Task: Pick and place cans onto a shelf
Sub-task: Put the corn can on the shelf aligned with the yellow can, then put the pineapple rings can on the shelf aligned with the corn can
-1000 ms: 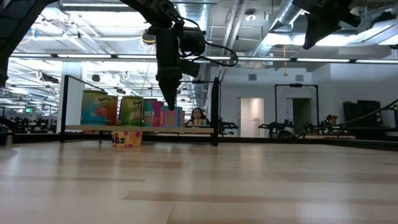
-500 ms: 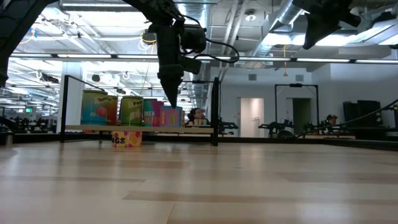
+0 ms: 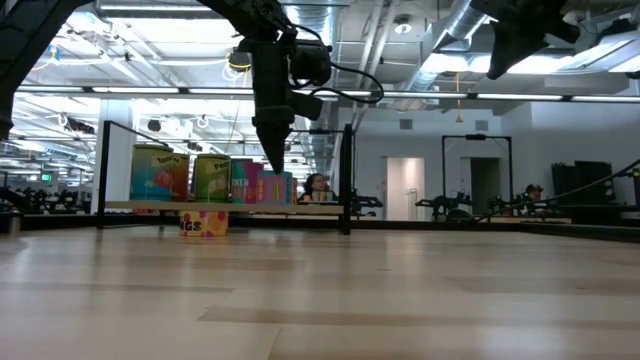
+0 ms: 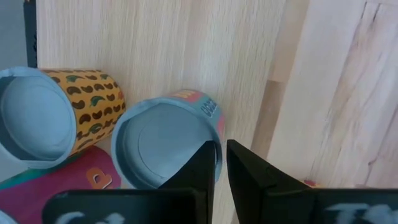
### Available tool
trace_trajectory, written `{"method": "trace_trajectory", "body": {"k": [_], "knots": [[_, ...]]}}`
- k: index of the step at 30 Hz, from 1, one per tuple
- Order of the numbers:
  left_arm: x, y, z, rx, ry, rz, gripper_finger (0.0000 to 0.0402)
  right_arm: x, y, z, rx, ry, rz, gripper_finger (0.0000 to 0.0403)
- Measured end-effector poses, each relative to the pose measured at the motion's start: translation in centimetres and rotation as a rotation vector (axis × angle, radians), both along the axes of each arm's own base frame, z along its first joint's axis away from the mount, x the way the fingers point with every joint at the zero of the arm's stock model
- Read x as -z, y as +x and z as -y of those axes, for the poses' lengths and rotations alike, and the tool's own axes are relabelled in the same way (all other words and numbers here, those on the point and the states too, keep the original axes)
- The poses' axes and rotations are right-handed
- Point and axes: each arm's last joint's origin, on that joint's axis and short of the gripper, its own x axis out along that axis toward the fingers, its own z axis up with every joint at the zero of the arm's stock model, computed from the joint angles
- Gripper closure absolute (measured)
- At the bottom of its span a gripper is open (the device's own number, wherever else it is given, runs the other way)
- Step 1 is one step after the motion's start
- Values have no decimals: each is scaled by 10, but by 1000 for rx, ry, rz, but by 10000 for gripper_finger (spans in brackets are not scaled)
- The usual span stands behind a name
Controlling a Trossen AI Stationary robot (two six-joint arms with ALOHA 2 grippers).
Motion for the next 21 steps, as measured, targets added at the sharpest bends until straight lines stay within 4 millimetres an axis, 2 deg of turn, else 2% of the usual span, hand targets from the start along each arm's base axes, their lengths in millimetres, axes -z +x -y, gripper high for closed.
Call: {"method": "trace_trajectory", "body": {"k": [6,14,17,21], "knots": [[0,0,0,-2,-1,2,365,0,0,0,-4,-3,-5,360],[-3,-1,1,-25,-10,15,313,0,0,0,-4,-3,-5,360],[-19,-3,6,-25,-17,45,300,0,0,0,-4,-4,-5,360],[-59,-4,14,-42,10,78,294,0,0,0,-4,-4,-5,360]]}}
